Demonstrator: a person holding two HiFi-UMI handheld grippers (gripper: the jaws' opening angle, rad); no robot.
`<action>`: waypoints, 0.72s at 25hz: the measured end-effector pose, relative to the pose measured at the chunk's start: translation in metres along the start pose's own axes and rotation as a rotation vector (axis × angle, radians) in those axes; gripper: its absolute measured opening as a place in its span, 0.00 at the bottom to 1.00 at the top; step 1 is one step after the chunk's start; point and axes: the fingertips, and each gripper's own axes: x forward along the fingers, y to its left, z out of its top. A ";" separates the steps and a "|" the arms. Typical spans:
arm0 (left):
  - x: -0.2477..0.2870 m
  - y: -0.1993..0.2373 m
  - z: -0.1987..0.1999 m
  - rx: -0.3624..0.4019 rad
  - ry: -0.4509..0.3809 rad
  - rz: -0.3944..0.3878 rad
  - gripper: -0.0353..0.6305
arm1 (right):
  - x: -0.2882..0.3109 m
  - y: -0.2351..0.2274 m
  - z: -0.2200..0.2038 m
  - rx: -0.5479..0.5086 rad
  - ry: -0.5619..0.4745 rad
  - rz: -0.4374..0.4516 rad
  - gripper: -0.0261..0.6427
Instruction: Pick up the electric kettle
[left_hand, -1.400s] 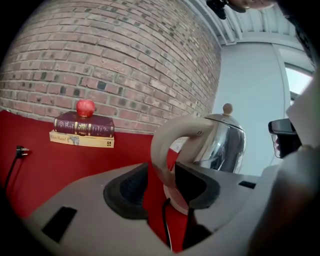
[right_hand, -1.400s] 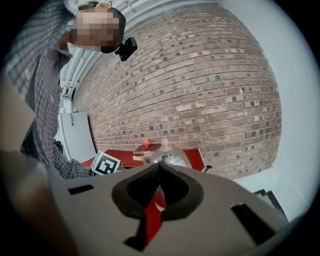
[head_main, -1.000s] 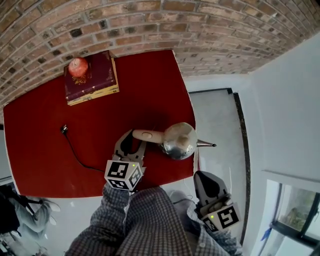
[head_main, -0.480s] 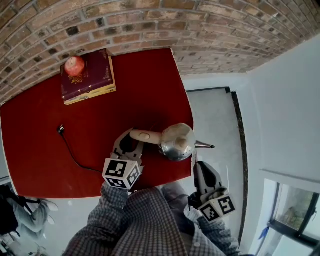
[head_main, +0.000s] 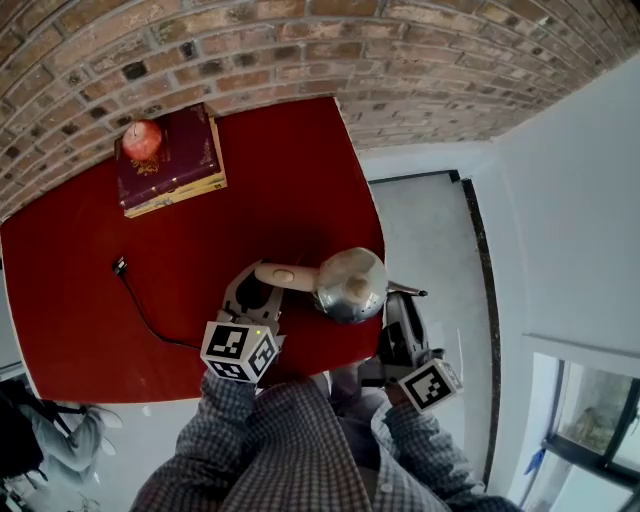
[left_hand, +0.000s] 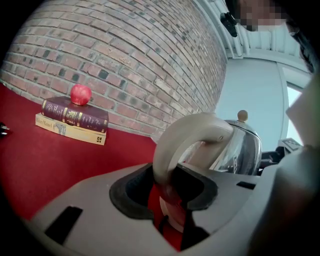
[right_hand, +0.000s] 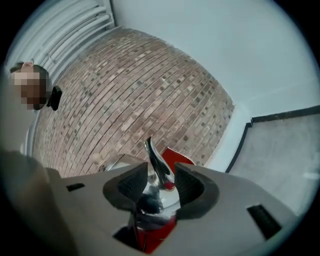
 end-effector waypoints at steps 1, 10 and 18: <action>0.000 0.000 0.000 -0.001 -0.001 0.003 0.24 | 0.003 -0.001 0.001 0.019 -0.011 0.001 0.28; 0.000 0.002 -0.001 -0.040 -0.011 0.038 0.24 | 0.014 0.000 0.002 0.101 -0.028 0.065 0.30; -0.009 0.001 -0.006 -0.070 -0.017 0.107 0.24 | 0.021 -0.004 0.004 0.020 0.050 0.123 0.28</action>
